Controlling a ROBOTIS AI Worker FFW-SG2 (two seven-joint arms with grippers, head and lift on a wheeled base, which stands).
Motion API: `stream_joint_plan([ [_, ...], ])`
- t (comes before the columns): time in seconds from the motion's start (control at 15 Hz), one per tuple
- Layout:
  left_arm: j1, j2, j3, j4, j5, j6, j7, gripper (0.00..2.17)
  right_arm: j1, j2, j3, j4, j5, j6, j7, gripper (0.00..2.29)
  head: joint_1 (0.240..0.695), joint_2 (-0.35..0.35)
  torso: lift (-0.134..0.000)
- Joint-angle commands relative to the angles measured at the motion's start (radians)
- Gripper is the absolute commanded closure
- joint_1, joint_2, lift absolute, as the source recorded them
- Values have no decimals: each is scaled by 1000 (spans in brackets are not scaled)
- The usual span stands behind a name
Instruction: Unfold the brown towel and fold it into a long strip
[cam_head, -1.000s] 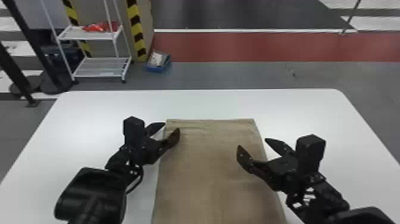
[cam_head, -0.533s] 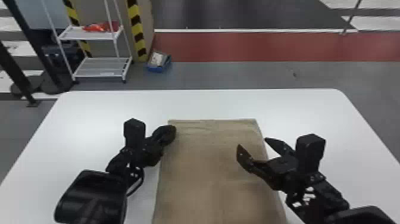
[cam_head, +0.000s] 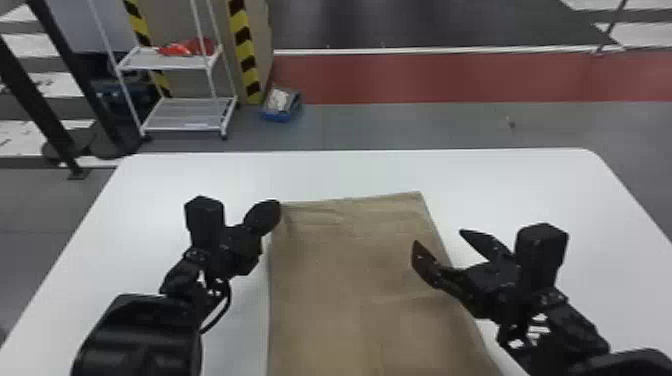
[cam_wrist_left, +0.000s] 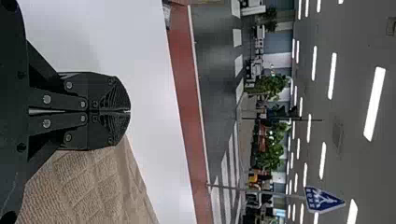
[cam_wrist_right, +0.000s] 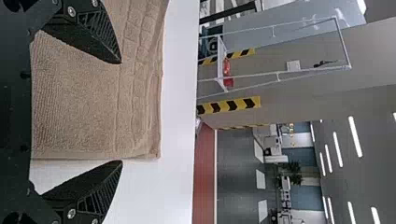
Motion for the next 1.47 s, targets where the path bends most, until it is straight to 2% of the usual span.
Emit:
stream_joint_plan([
  [0.0, 77, 0, -8, -223, 4, 235, -1, 1470, -15, -1, -41, -3, -5, 1, -14, 127, 695, 66, -117],
  [0.13, 115, -4, -69, -383, 4, 428, -1, 1470, -30, -3, -99, -18, 3, 50, -41, 127, 695, 46, -117],
  [0.27, 124, -9, -166, -470, -11, 554, 6, 1470, -21, 2, -170, -18, -26, 66, -61, 127, 695, -30, -117],
  [0.33, 124, -10, -219, -478, -14, 585, 22, 1470, -12, 2, -191, -18, -18, 63, -76, 127, 695, -64, -117],
  [0.4, 119, -12, -267, -479, -26, 597, 32, 1470, -3, 2, -203, -18, -9, 53, -93, 127, 695, -138, -117],
  [0.6, 101, -20, -382, -475, -37, 634, 45, 1406, -1, 6, -233, 0, -15, 44, -95, 127, 695, -247, -117],
  [0.67, 98, -26, -393, -470, -38, 634, 45, 866, -1, 9, -233, 1, -15, 44, -93, 127, 695, -273, -117],
  [0.73, 101, -24, -390, -469, -45, 631, 45, 134, 2, 13, -228, 1, -17, 44, -89, 130, 695, -300, -117],
  [0.8, 113, -20, -371, -476, -45, 622, 45, -2, 5, 13, -225, 0, -20, 44, -83, 130, 695, -319, -117],
  [0.93, 193, -15, -261, -556, -12, 570, 40, 9, 31, 14, -223, -32, -38, 57, -44, 130, 695, -329, -117],
  [1.07, 250, -14, -112, -636, 100, 567, 17, 33, 49, 14, -196, -52, -37, 53, -40, 130, 695, -282, -117],
  [1.13, 274, -14, -38, -660, 143, 563, -4, 33, 57, 14, -174, -58, -37, 57, -27, 134, 695, -255, -117],
  [1.2, 294, -14, 5, -671, 150, 511, 0, 33, 63, 14, -153, -58, -40, 53, 14, 140, 695, -230, -117],
  [1.4, 353, -12, 90, -633, 130, 201, 111, 33, 63, 17, -45, -14, -31, -23, 132, 211, 695, -49, -117],
])
